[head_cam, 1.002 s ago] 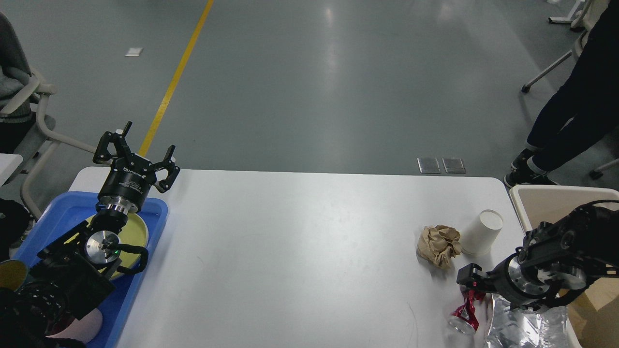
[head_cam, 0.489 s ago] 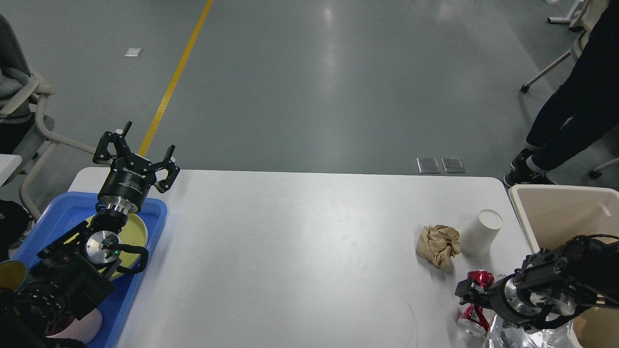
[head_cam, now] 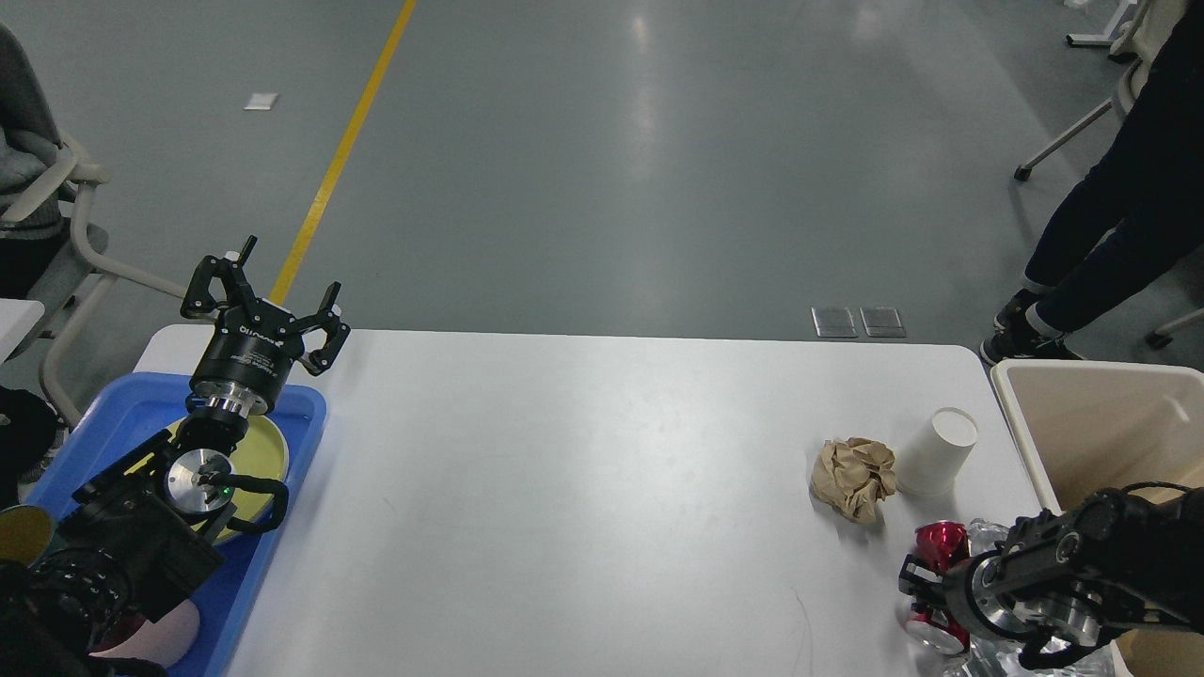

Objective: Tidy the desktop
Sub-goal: 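Lower the right gripper onto the red can and silver foil, then grasp the red can and foil wrapper with the right gripper, then lift the can and foil into the cardboard bin and release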

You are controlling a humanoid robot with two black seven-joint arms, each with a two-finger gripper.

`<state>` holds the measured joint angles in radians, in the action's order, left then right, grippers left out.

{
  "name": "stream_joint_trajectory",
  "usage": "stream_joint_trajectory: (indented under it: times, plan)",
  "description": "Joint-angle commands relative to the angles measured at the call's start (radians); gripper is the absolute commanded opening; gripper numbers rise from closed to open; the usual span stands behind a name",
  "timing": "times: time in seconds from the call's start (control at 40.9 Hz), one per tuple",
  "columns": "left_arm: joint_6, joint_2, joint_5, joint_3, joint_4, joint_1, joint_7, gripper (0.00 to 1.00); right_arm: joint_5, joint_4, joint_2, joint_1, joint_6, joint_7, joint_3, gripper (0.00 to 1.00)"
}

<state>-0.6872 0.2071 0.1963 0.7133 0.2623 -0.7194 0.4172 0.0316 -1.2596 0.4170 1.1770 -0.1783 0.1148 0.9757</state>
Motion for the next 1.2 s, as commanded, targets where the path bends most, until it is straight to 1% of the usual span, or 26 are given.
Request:
stream_joint_trajectory:
  times: [0.0, 0.22, 0.244, 0.342, 0.367, 0.44, 0.464, 0.587, 0.611, 0.733, 0.807, 0.904, 1.002, 1.173]
  plan:
    - [0.0, 0.0, 0.0, 0.0, 0.0, 0.0, 0.0, 1.0, 0.001, -0.004, 0.003, 0.0, -0.026, 0.0, 0.0, 0.0]
    - [0.0, 0.0, 0.0, 0.0, 0.0, 0.0, 0.0, 1.0, 0.004, -0.038, 0.025, 0.026, -0.024, 0.0, 0.009, 0.0]
    - [0.0, 0.0, 0.0, 0.0, 0.0, 0.0, 0.0, 1.0, 0.005, -0.052, 0.031, 0.033, -0.024, 0.0, 0.011, 0.0]
    - [0.0, 0.0, 0.0, 0.0, 0.0, 0.0, 0.0, 1.0, 0.014, -0.171, 0.103, 0.166, -0.01, 0.0, 0.021, 0.0]
    - [0.0, 0.0, 0.0, 0.0, 0.0, 0.0, 0.0, 1.0, 0.014, -0.223, 0.126, 0.234, 0.011, 0.002, 0.035, 0.0]
    - [0.0, 0.0, 0.0, 0.0, 0.0, 0.0, 0.0, 1.0, 0.016, -0.285, 0.152, 0.366, 0.074, 0.003, 0.067, 0.0]
    - [0.0, 0.0, 0.0, 0.0, 0.0, 0.0, 0.0, 1.0, 0.016, -0.319, 0.164, 0.456, 0.139, 0.003, 0.093, 0.0]
    - [0.0, 0.0, 0.0, 0.0, 0.0, 0.0, 0.0, 1.0, 0.016, -0.388, 0.169, 0.677, 0.295, 0.003, 0.133, 0.0]
    - [0.0, 0.0, 0.0, 0.0, 0.0, 0.0, 0.0, 1.0, 0.014, -0.409, 0.166, 0.76, 0.353, 0.005, 0.133, 0.0]
    - [0.0, 0.0, 0.0, 0.0, 0.0, 0.0, 0.0, 1.0, 0.013, -0.435, 0.128, 0.962, 0.512, 0.006, 0.124, 0.0]
    - [0.0, 0.0, 0.0, 0.0, 0.0, 0.0, 0.0, 1.0, 0.013, -0.439, 0.083, 1.067, 0.618, 0.008, 0.118, 0.0]
    - [0.0, 0.001, 0.0, 0.002, 0.0, 0.006, 0.0, 1.0, 0.013, -0.439, 0.052, 1.168, 0.73, 0.011, 0.08, 0.0]
    - [0.0, 0.0, 0.0, 0.002, 0.0, 0.006, 0.0, 1.0, 0.013, -0.439, 0.039, 1.217, 0.79, 0.014, 0.04, 0.0]
    - [0.0, 0.0, 0.0, 0.002, 0.0, 0.006, 0.0, 1.0, 0.013, -0.434, 0.031, 1.218, 0.775, 0.016, 0.043, 0.0]
